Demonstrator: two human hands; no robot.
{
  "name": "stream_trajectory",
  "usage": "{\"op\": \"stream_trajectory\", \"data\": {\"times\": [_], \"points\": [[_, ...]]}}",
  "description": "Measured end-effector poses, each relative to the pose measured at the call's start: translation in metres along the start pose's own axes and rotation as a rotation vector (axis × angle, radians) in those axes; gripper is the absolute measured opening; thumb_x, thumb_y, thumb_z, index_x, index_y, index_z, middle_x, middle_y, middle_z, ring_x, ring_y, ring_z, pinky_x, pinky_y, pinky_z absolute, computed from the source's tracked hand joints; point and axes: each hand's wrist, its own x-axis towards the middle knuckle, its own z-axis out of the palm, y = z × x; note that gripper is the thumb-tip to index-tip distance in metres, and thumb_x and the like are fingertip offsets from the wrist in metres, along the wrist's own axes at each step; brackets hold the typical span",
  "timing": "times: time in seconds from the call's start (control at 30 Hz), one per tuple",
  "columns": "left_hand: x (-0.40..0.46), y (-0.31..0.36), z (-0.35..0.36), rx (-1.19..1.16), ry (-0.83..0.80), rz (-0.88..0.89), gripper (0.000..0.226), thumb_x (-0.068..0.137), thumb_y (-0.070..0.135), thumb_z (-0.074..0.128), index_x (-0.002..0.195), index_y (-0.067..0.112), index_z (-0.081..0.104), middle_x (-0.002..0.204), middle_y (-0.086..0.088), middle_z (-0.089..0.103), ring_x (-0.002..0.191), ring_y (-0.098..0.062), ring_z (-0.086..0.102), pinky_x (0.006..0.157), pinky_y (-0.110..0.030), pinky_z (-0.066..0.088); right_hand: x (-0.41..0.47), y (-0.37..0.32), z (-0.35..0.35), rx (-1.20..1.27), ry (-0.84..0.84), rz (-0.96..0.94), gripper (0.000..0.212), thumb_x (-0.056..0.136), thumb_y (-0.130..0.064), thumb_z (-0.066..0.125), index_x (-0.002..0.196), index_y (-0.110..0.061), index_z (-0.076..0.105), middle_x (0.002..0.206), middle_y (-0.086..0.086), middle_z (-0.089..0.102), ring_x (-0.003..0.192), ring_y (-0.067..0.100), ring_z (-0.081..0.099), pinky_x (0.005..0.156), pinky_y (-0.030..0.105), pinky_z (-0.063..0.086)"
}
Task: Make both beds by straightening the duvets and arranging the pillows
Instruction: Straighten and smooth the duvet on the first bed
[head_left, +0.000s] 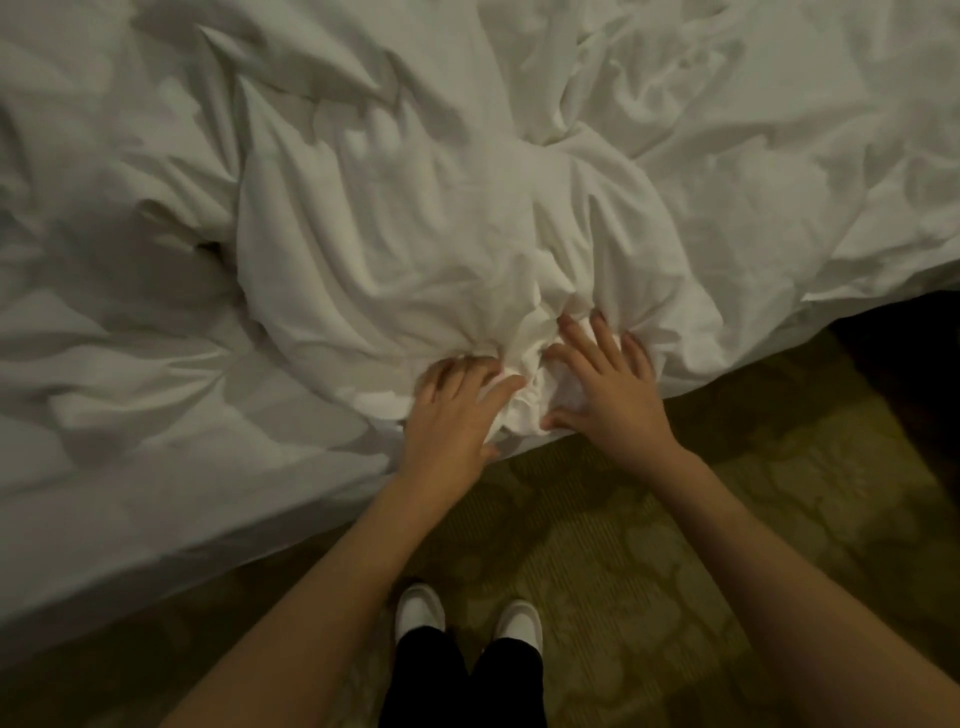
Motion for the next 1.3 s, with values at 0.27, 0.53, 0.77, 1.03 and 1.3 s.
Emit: {"op": "stream_trajectory", "data": {"times": [0.27, 0.53, 0.77, 1.03, 1.3], "points": [[-0.08, -0.045, -0.032, -0.307, 0.371, -0.126, 0.037, 0.089, 0.022, 0.052, 0.126, 0.026, 0.047, 0.124, -0.002, 0.055, 0.117, -0.015, 0.046, 0.1, -0.027, 0.036, -0.042, -0.092, -0.019, 0.237, 0.234, 0.066, 0.033, 0.086, -0.027, 0.065, 0.115, -0.012, 0.062, 0.123, 0.009, 0.059, 0.115, 0.028, 0.054, 0.093, 0.044, 0.043], [-0.161, -0.204, -0.066, -0.002, 0.427, -0.291, 0.045, 0.089, 0.018, 0.05, 0.135, 0.021, 0.048, 0.139, -0.007, 0.049, 0.132, -0.024, 0.039, 0.109, -0.048, 0.027, 0.026, -0.251, 0.023, 0.251, 0.253, -0.146, 0.035, 0.087, -0.024, 0.056, 0.119, -0.009, 0.061, 0.121, 0.011, 0.061, 0.11, 0.022, 0.049, 0.089, 0.04, 0.048], [-0.175, -0.3, -0.078, 0.01, 0.394, -0.146, 0.04, 0.089, 0.022, 0.055, 0.128, 0.022, 0.06, 0.123, -0.006, 0.063, 0.106, -0.018, 0.056, 0.094, -0.034, 0.045, 0.108, -0.304, 0.038, 0.074, 0.172, -0.279, 0.05, 0.082, -0.034, 0.051, 0.128, -0.016, 0.057, 0.138, 0.008, 0.052, 0.132, 0.022, 0.033, 0.103, 0.043, 0.038], [-0.15, -0.31, -0.095, -0.105, 0.44, -0.152, 0.023, 0.081, 0.021, 0.053, 0.078, 0.013, 0.074, 0.07, -0.002, 0.069, 0.061, -0.024, 0.063, 0.06, -0.03, 0.043, 0.128, -0.319, 0.034, 0.061, 0.278, -0.255, 0.031, 0.077, -0.022, 0.051, 0.095, -0.013, 0.075, 0.101, 0.009, 0.071, 0.104, 0.023, 0.053, 0.091, 0.037, 0.036], [-0.187, -0.32, -0.143, -0.371, 0.218, -0.385, 0.031, 0.093, 0.037, 0.05, 0.099, 0.016, 0.071, 0.091, -0.009, 0.071, 0.086, -0.031, 0.063, 0.07, -0.037, 0.044, 0.1, -0.373, 0.003, 0.191, 0.131, -0.167, 0.029, 0.08, -0.032, 0.056, 0.071, -0.008, 0.068, 0.064, 0.007, 0.066, 0.055, 0.029, 0.061, 0.046, 0.031, 0.041]]}}
